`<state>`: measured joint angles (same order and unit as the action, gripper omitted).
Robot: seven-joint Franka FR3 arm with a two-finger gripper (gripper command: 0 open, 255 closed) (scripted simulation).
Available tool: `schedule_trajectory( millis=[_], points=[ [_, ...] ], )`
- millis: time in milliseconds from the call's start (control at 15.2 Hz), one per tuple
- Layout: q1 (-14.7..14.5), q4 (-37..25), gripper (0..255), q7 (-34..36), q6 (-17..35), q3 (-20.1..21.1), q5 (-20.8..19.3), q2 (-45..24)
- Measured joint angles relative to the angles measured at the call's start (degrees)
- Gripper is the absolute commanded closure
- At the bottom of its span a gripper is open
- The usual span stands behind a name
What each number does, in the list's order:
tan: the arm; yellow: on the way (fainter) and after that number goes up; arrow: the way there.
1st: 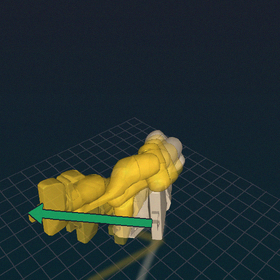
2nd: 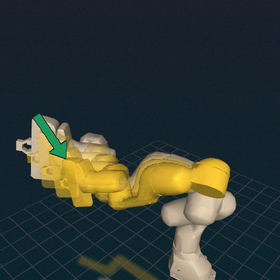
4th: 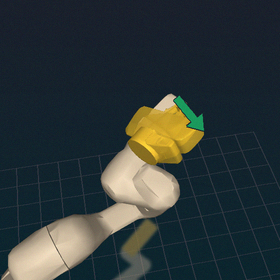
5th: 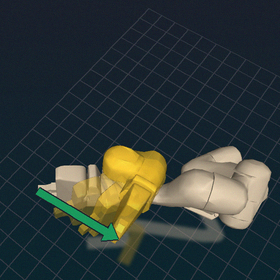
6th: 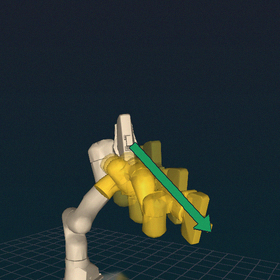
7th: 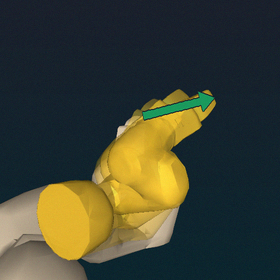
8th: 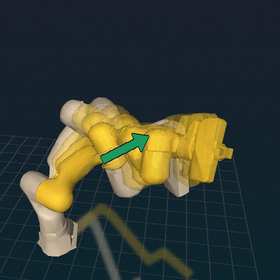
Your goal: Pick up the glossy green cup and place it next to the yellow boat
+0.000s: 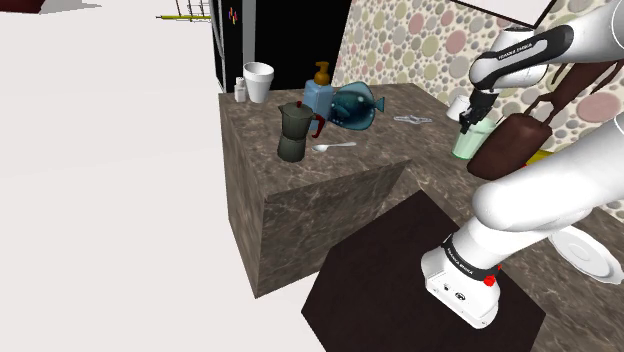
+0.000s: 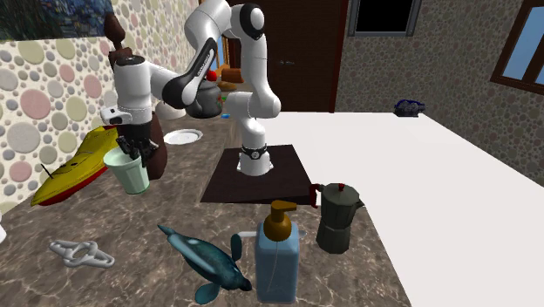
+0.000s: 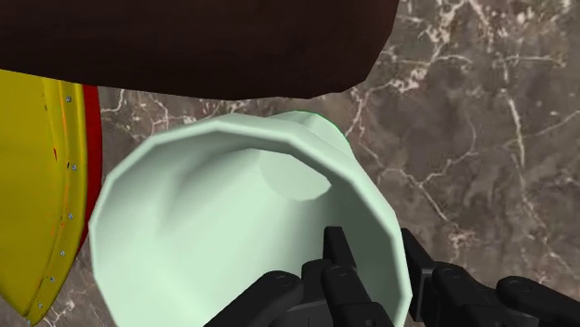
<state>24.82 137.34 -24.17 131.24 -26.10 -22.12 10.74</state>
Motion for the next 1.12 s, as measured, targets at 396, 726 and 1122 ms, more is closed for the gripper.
schedule_trajectory(
  millis=[396,726,1122],
  points=[
    [0.1,0.3,255,0.1,0.6,0.0,0.0,-0.3],
    [0.1,0.3,0,0.1,0.5,-0.1,0.0,-0.3],
    [-0.3,-2.2,0,0.2,-5.4,1.2,0.1,3.0]
  ],
)
